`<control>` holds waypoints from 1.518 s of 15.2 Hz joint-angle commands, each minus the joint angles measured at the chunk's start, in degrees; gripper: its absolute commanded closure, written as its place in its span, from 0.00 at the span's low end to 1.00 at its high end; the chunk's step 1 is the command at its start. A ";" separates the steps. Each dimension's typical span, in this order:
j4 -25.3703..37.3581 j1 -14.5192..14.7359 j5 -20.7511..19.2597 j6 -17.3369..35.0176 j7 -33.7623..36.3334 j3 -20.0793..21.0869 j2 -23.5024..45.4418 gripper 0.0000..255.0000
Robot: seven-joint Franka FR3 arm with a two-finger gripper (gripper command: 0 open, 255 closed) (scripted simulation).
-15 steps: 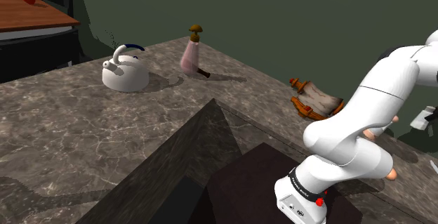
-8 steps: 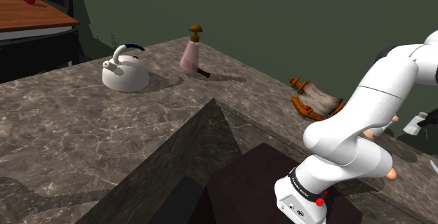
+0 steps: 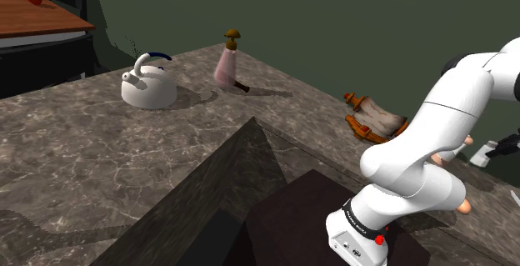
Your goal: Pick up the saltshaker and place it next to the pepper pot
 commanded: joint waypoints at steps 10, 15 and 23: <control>-6.34 0.07 2.72 6.82 -2.91 1.76 2.24 1.00; -8.51 -0.52 4.40 9.52 -4.41 3.01 3.71 1.00; -11.23 -1.98 7.50 13.51 -6.93 5.49 6.46 1.00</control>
